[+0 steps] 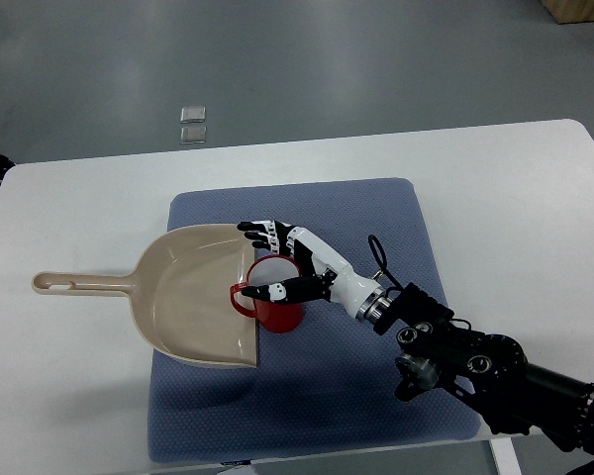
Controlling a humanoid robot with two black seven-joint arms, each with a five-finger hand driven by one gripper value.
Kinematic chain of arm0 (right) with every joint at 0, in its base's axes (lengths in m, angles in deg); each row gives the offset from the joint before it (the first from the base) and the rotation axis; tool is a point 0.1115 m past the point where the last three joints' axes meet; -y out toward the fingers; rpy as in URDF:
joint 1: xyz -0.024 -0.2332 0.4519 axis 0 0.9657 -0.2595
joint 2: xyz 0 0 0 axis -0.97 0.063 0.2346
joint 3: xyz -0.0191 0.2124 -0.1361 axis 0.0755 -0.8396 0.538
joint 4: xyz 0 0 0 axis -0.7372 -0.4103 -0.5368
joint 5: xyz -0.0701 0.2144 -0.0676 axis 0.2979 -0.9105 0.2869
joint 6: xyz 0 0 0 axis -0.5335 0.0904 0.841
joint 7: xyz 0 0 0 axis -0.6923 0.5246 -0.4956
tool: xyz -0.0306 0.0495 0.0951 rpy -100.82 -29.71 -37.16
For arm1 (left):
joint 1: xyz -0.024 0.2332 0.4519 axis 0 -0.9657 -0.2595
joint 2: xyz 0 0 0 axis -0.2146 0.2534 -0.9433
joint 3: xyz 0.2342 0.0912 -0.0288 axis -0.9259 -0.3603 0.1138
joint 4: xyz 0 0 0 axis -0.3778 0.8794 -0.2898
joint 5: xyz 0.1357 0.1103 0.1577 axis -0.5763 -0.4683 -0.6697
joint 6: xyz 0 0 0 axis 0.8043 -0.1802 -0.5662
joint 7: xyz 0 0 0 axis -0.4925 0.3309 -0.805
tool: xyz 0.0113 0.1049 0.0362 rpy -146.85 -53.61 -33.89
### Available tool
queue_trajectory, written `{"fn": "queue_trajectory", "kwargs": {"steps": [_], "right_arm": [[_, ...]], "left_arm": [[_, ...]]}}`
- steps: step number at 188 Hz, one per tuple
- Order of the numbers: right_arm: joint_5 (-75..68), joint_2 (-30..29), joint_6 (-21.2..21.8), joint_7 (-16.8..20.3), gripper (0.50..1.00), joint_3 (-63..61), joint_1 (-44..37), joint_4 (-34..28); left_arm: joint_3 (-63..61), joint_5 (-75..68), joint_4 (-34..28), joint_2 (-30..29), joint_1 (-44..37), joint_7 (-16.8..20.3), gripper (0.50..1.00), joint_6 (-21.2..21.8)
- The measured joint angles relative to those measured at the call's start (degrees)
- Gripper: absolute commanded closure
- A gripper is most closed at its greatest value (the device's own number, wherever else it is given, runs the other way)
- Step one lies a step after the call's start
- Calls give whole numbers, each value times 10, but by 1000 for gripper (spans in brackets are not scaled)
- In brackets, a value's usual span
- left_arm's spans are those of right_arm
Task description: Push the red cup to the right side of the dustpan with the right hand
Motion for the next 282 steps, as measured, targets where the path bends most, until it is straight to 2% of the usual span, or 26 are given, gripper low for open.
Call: {"fn": "queue_trajectory", "kwargs": {"steps": [73, 134, 192, 235, 282], "right_arm": [[-13, 1, 4, 0, 574, -20, -1, 5], [-43, 26, -2, 0, 574, -55, -7, 29], [-183, 61, 9, 0, 576, -78, -30, 86], [-276, 64, 11, 0, 576, -79, -37, 92], [-415, 64, 38, 0, 576, -83, -41, 92]], "left_arm": [[0, 0, 0, 0, 0, 0, 500, 0], [0, 0, 0, 0, 0, 0, 500, 0], [0, 0, 0, 0, 0, 0, 500, 0], [0, 0, 0, 0, 0, 0, 500, 0], [0, 0, 0, 0, 0, 0, 500, 0]]}}
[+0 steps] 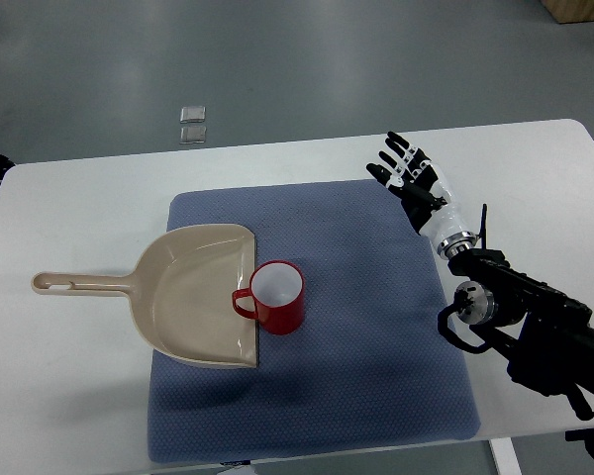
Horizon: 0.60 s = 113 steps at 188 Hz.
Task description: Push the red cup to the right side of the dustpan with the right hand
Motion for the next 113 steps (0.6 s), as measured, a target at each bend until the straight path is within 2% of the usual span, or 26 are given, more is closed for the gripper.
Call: {"fn": "queue_trajectory", "kwargs": {"steps": [42, 113], "right_arm": [[-95, -1, 2, 0, 574, -8, -3, 0], [-100, -7, 0, 0, 574, -7, -3, -3]], "left_arm": [[0, 0, 0, 0, 0, 0, 500, 0], [0, 0, 0, 0, 0, 0, 500, 0]]}}
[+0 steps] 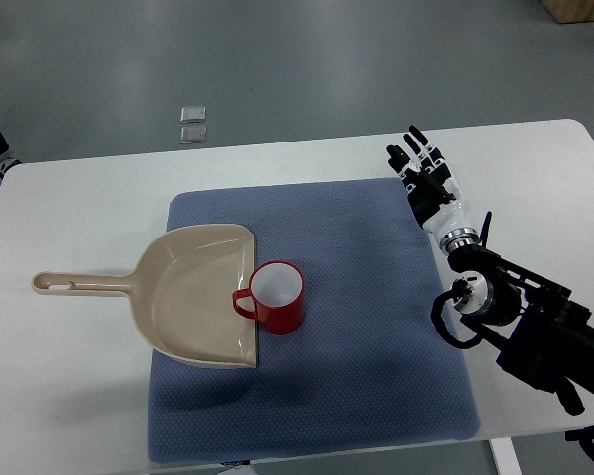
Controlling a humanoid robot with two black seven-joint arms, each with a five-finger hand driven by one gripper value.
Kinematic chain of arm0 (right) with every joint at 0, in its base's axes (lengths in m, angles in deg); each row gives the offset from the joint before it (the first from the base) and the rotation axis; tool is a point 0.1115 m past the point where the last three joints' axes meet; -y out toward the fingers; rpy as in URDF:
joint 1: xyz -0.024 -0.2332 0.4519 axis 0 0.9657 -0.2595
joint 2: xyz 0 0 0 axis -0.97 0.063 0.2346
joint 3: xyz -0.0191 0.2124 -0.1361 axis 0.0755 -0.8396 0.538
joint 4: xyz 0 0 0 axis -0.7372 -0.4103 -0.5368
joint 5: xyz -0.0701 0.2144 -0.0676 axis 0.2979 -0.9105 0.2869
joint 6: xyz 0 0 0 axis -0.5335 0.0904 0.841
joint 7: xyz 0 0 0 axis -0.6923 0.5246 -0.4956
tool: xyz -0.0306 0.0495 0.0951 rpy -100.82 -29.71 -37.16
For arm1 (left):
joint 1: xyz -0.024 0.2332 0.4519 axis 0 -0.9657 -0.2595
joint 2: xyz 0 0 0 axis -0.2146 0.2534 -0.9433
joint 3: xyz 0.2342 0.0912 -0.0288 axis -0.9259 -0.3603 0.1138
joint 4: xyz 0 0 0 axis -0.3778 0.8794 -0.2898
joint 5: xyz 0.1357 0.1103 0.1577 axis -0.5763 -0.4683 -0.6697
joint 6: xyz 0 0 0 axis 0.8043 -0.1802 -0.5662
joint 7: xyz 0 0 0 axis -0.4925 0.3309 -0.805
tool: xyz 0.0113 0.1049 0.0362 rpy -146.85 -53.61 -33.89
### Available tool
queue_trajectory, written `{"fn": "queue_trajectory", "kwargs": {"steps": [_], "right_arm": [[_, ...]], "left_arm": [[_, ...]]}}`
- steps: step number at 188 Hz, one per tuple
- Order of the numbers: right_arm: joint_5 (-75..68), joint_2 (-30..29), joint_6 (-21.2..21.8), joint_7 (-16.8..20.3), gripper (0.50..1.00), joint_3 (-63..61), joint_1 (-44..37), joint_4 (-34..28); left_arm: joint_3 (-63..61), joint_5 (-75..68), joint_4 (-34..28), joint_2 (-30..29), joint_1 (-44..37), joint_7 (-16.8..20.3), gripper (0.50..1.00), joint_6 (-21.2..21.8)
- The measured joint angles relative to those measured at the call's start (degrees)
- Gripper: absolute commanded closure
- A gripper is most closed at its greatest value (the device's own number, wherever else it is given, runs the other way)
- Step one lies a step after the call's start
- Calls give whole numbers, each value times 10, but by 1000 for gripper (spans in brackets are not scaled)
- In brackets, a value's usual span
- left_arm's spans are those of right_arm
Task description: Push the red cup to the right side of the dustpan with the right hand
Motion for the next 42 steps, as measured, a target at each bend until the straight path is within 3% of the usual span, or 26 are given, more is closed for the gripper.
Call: {"fn": "queue_trajectory", "kwargs": {"steps": [42], "right_arm": [[1, 0, 3, 0, 574, 1, -1, -4]], "left_arm": [[0, 0, 0, 0, 0, 0, 500, 0]]}}
